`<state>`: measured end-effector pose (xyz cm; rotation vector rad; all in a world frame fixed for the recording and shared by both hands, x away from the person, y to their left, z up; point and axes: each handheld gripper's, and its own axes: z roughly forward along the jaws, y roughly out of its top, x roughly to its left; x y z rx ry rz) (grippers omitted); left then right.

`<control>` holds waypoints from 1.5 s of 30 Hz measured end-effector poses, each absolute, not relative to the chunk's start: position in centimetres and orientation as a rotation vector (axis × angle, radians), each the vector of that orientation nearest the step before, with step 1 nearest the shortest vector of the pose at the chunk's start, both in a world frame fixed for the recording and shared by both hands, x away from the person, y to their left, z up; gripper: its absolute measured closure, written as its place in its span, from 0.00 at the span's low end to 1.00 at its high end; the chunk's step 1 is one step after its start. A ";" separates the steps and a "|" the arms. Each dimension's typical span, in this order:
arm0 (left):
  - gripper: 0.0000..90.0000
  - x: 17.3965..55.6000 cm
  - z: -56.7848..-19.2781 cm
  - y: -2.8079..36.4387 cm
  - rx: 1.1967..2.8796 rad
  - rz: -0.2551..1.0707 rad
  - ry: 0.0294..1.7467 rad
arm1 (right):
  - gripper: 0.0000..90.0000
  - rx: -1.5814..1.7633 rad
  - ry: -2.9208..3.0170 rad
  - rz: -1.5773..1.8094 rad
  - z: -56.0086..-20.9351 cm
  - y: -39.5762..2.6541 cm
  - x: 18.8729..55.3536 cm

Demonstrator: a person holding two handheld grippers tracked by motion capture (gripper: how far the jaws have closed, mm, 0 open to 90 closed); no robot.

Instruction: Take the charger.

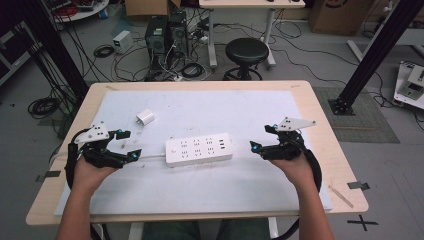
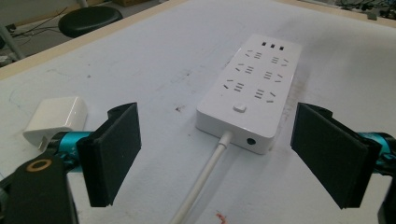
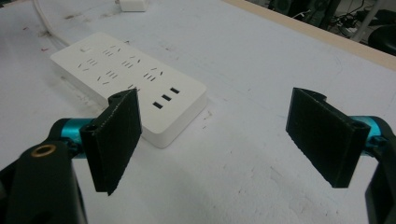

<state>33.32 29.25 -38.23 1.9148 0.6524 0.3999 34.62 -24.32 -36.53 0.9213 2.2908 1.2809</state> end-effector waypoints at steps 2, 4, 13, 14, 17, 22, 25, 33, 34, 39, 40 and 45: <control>0.18 33.3 -38.2 29.2 1.907 0.396 0.659 | 0.21 0.928 2.293 1.278 -36.5 -24.4 34.6; 0.18 33.5 -37.7 29.3 1.903 0.411 0.670 | 0.21 0.914 2.299 1.274 -36.4 -24.5 34.6; 0.18 36.9 -35.5 28.7 1.976 0.454 0.694 | 0.21 0.931 2.298 1.253 -36.2 -25.2 34.5; 0.18 37.7 -35.2 28.7 1.990 0.466 0.698 | 0.21 0.931 2.298 1.253 -36.2 -25.2 34.5; 0.18 41.0 -34.9 28.6 2.034 0.484 0.752 | 0.21 0.939 2.302 1.247 -36.4 -25.4 34.5; 0.18 45.1 -35.6 28.6 2.059 0.449 0.817 | 0.21 0.954 2.298 1.239 -36.7 -25.6 34.4; 0.18 47.1 -36.3 28.8 2.059 0.446 0.854 | 0.21 0.965 2.299 1.233 -36.8 -25.6 34.3; 0.18 50.7 -39.6 29.6 2.091 0.402 0.982 | 0.21 0.983 2.303 1.216 -37.0 -25.8 34.3; 0.18 51.0 -40.0 29.6 2.099 0.392 0.993 | 0.21 0.986 2.302 1.211 -37.1 -25.8 34.3; 0.18 51.7 -41.7 29.3 2.124 0.372 1.013 | 0.21 1.005 2.302 1.200 -37.3 -25.9 34.3; 0.18 51.8 -41.9 29.2 2.131 0.372 1.011 | 0.21 1.006 2.303 1.201 -37.3 -25.9 34.4; 0.18 52.0 -42.9 28.9 2.172 0.356 1.025 | 0.21 0.994 2.309 1.197 -37.4 -25.6 34.6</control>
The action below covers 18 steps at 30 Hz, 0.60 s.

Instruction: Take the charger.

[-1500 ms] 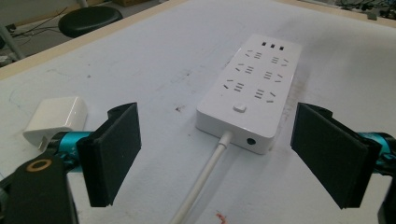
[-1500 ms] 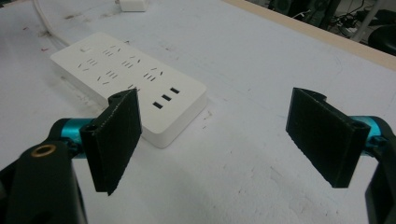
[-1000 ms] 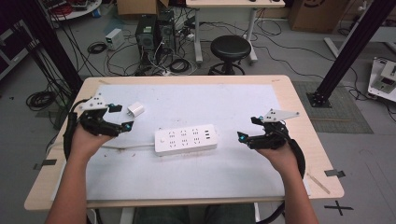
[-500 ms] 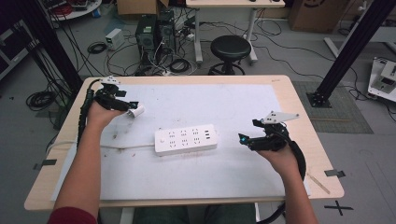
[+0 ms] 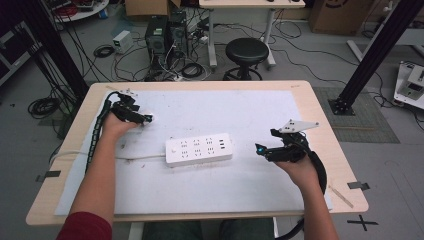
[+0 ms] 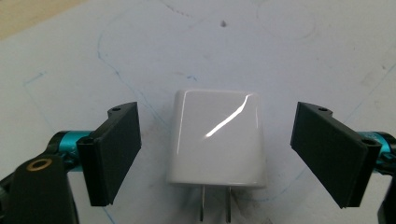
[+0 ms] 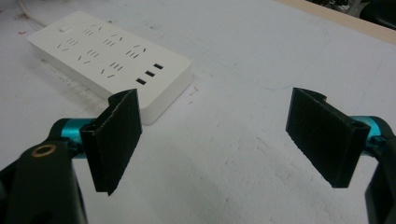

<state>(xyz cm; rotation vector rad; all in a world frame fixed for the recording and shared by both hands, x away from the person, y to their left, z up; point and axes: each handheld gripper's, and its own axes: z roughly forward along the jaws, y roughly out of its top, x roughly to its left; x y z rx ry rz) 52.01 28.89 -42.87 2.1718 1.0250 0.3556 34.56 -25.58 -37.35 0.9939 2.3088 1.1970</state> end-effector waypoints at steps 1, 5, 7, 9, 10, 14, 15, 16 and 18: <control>0.18 52.0 -43.0 28.9 2.178 0.348 1.026 | 0.21 1.004 2.311 1.201 -37.4 -25.5 34.6; 0.19 52.0 -43.3 28.9 2.186 0.340 1.045 | 0.21 1.002 2.316 1.197 -37.4 -25.2 34.7; 0.24 52.0 -43.4 29.0 2.188 0.339 1.042 | 0.21 1.000 2.316 1.196 -37.4 -25.1 34.8; 0.25 52.0 -43.5 29.0 2.189 0.344 1.049 | 0.21 0.994 2.318 1.197 -37.3 -25.1 34.8; 0.26 52.0 -43.6 29.0 2.189 0.345 1.055 | 0.21 0.990 2.320 1.195 -37.4 -25.1 34.8; 0.29 52.1 -43.8 29.1 2.184 0.333 1.058 | 0.21 1.005 2.318 1.194 -37.4 -25.2 34.8; 0.30 52.1 -43.8 29.1 2.184 0.333 1.058 | 0.21 1.004 2.319 1.192 -37.4 -25.2 34.8; 0.31 52.0 -43.8 29.1 2.187 0.330 1.056 | 0.21 1.001 2.316 1.193 -37.4 -25.3 34.8; 0.32 52.0 -43.9 29.1 2.190 0.332 1.055 | 0.21 0.998 2.316 1.194 -37.4 -25.3 34.8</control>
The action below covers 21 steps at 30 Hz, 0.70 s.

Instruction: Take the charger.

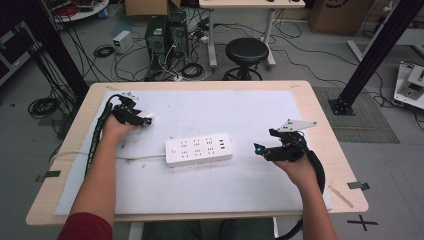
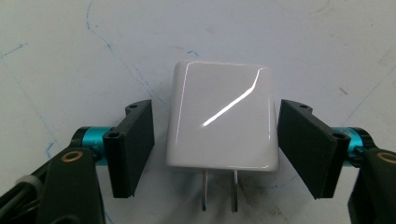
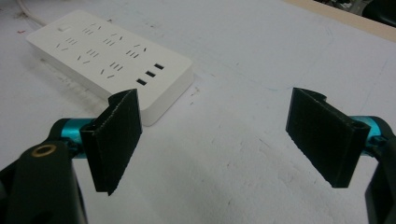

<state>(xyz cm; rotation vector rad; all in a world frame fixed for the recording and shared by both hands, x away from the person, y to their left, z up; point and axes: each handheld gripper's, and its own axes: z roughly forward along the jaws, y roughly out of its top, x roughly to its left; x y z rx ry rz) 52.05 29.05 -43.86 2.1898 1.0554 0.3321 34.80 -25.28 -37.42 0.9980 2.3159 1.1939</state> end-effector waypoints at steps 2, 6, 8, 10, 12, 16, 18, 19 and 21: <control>0.34 52.1 -43.9 29.0 2.195 0.334 1.055 | 0.21 0.997 2.316 1.194 -37.4 -25.3 34.8; 0.39 52.1 -43.8 29.1 2.204 0.353 1.052 | 0.21 0.998 2.316 1.194 -37.4 -25.3 34.8; 0.42 52.1 -43.8 29.2 2.205 0.359 1.053 | 0.21 1.002 2.316 1.194 -37.4 -25.3 34.8; 0.47 52.0 -43.7 29.2 2.207 0.365 1.049 | 0.21 1.001 2.315 1.197 -37.4 -25.3 34.8; 0.47 52.0 -43.7 29.2 2.203 0.367 1.054 | 0.21 1.006 2.317 1.190 -37.3 -25.3 34.7; 0.47 51.9 -43.4 29.1 2.205 0.370 1.054 | 0.21 0.999 2.320 1.194 -37.2 -25.2 34.7; 0.47 51.6 -42.7 29.1 2.189 0.375 1.035 | 0.21 0.990 2.321 1.197 -37.0 -25.3 34.7; 0.47 51.3 -42.2 29.1 2.187 0.388 1.021 | 0.21 0.990 2.320 1.197 -36.9 -25.3 34.6; 0.47 50.6 -41.0 29.1 2.179 0.410 0.991 | 0.21 0.980 2.320 1.206 -36.7 -25.2 34.7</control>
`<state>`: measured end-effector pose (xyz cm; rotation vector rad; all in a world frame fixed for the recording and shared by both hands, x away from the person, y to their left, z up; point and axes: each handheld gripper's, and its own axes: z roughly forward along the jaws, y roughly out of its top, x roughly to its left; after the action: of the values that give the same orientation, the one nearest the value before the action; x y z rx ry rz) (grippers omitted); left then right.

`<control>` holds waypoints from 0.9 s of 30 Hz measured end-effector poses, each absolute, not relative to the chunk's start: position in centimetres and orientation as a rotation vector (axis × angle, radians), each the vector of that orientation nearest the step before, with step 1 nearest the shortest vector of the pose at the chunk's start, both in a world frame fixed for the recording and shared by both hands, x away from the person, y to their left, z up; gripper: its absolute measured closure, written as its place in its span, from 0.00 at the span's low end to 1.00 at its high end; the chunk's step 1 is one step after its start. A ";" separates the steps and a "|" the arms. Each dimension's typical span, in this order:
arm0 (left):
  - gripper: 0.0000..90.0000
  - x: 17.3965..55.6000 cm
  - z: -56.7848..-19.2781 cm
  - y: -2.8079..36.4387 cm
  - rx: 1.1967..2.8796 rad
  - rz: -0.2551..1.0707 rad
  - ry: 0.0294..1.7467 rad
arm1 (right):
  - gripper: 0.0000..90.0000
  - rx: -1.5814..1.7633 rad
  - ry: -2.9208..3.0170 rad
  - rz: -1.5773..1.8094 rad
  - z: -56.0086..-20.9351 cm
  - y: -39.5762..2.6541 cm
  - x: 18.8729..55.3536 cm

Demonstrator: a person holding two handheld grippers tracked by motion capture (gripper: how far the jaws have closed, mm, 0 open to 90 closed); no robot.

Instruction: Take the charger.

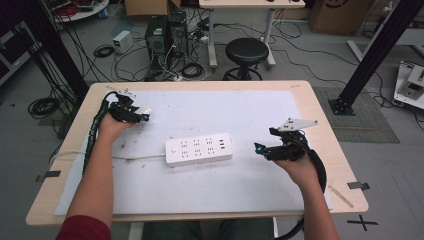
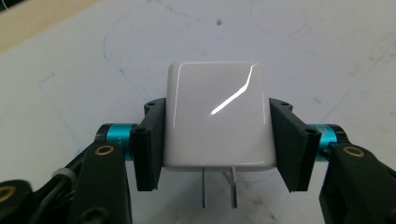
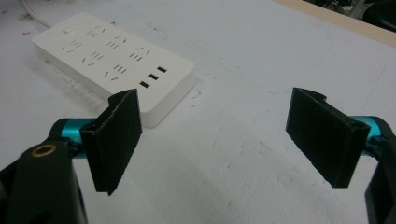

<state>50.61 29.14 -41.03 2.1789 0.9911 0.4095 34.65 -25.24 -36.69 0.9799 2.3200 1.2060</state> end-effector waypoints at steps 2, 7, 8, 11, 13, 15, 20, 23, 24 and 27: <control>0.47 49.7 -39.8 29.1 2.165 0.430 0.957 | 0.21 0.968 2.321 1.212 -36.5 -25.1 34.6; 0.47 46.1 -36.6 29.1 2.143 0.474 0.876 | 0.21 0.942 2.345 1.228 -36.1 -24.8 34.3; 0.47 45.7 -36.3 29.1 2.138 0.474 0.872 | 0.21 0.935 2.346 1.233 -36.1 -24.7 34.2; 0.47 43.4 -34.8 28.8 2.122 0.488 0.830 | 0.21 0.909 2.361 1.255 -35.8 -24.6 34.0; 0.47 41.7 -33.8 28.6 2.115 0.498 0.809 | 0.21 0.892 2.366 1.263 -35.8 -24.5 34.0; 0.47 40.1 -33.1 28.3 2.104 0.500 0.768 | 0.21 0.881 2.373 1.271 -35.7 -24.4 33.9; 0.47 36.8 -32.3 27.2 2.105 0.513 0.654 | 0.21 0.856 2.390 1.276 -35.4 -24.0 33.8; 0.47 35.5 -32.3 26.4 2.120 0.520 0.604 | 0.21 0.853 2.403 1.279 -35.4 -23.6 33.7; 0.47 35.1 -32.4 26.2 2.125 0.521 0.592 | 0.21 0.846 2.404 1.279 -35.4 -23.5 33.7; 0.47 34.1 -32.8 25.6 2.120 0.503 0.551 | 0.21 0.853 2.420 1.277 -35.5 -23.3 33.6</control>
<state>34.15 25.58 -32.79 2.1195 0.5508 0.5029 33.62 -23.25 -35.54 0.8535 2.4195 1.2767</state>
